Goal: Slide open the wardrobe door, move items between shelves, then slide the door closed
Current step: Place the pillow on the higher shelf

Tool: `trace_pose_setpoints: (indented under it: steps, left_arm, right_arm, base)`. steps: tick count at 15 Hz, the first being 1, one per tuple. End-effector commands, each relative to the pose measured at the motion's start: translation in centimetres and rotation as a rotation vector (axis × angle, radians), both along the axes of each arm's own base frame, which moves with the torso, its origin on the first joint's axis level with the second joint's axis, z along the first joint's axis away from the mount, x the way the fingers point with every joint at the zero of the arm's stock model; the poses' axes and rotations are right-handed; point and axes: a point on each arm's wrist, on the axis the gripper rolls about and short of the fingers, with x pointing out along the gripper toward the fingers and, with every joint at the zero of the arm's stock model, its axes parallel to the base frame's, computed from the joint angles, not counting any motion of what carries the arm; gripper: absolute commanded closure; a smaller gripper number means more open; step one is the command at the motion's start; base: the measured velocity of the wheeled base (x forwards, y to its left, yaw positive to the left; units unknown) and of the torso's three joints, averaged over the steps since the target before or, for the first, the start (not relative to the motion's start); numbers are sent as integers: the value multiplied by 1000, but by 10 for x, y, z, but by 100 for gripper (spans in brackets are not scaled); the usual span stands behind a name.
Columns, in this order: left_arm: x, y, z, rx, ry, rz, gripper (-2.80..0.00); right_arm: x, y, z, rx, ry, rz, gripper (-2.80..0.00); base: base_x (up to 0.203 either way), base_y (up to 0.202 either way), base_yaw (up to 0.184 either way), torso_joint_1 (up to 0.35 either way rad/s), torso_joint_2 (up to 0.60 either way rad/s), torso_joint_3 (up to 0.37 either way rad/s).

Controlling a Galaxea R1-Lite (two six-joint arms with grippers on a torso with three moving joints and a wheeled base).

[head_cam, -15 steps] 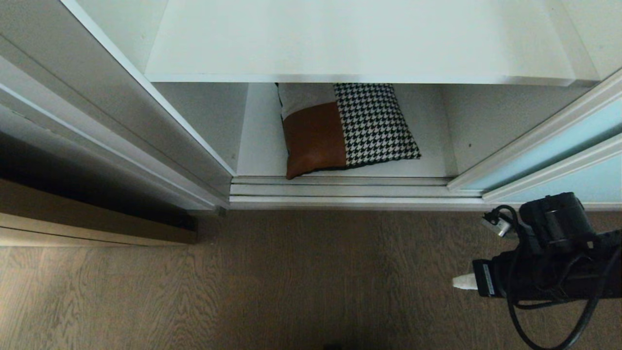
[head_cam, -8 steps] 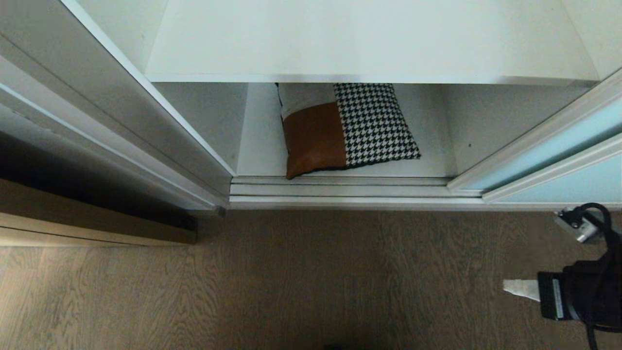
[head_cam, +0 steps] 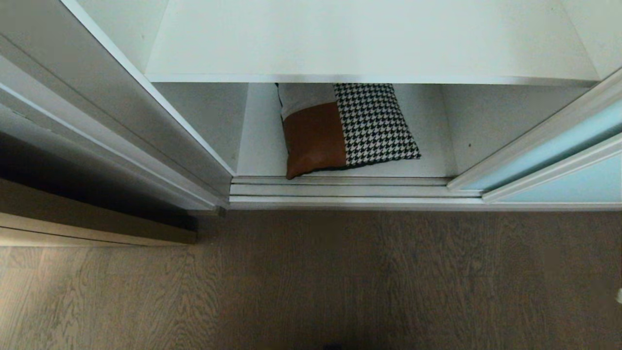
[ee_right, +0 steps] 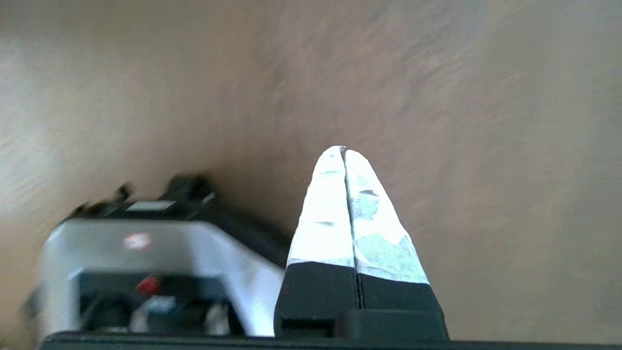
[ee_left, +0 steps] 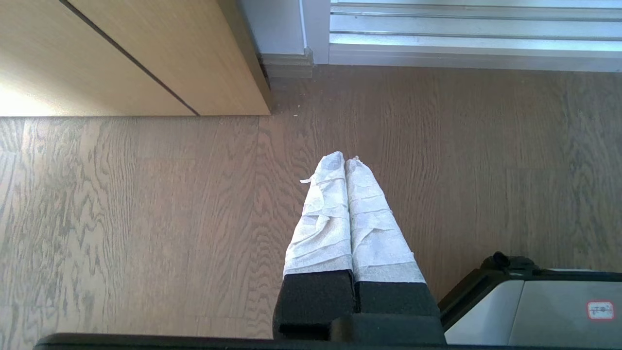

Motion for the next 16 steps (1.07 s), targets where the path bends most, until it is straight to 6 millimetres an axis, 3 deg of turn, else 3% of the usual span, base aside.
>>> trace_pose_setpoints:
  steps: [1,6,13,16]
  left_arm:
    - [0,0,0,0,3,0,0]
    - [0,0,0,1,2,0,0]
    - [0,0,0,0,1,0,0]
    - [0,0,0,0,3,0,0]
  right_arm:
    - [-42,-11,0,7,-136,-38,0]
    - [-70,-18,-16,10,-209,-76,0]
    - [-69,-17,-33,-78,-229,-281,0]
    - [-66,-13,-73,-126,-309,-240,0]
  base:
    - [0,0,0,0,0,0]
    - [0,0,0,0,0,0]
    - [0,0,0,0,0,0]
    - [0,0,0,0,0,0]
